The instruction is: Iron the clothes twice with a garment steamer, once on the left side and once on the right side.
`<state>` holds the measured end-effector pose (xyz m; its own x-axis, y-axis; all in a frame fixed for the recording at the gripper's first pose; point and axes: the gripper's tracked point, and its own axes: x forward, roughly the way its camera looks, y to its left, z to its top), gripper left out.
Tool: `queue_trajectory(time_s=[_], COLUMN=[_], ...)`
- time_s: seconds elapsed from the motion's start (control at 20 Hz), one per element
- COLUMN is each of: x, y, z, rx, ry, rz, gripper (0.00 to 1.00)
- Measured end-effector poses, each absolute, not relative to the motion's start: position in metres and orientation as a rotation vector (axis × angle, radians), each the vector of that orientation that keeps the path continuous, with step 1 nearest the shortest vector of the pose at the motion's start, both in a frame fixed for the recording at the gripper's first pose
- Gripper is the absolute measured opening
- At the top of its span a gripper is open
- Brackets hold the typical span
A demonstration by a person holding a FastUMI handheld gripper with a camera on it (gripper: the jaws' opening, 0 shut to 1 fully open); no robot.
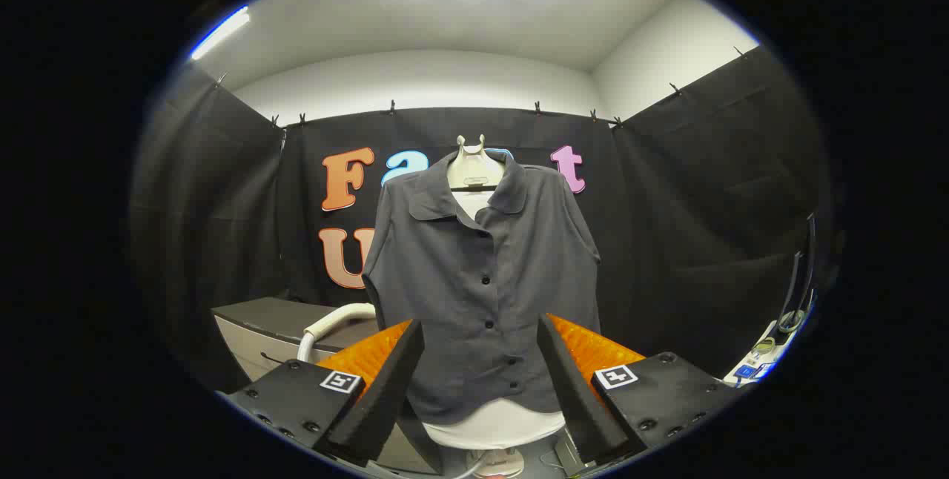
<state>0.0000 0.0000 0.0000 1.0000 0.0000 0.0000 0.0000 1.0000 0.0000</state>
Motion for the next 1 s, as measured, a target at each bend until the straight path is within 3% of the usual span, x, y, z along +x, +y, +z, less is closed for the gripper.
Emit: queue_trajectory(time_s=[1.0], x=[0.0034], y=[-0.0006], z=[-0.0014], rx=[-0.004], ry=[0.003], rz=[0.006], gripper=[0.99])
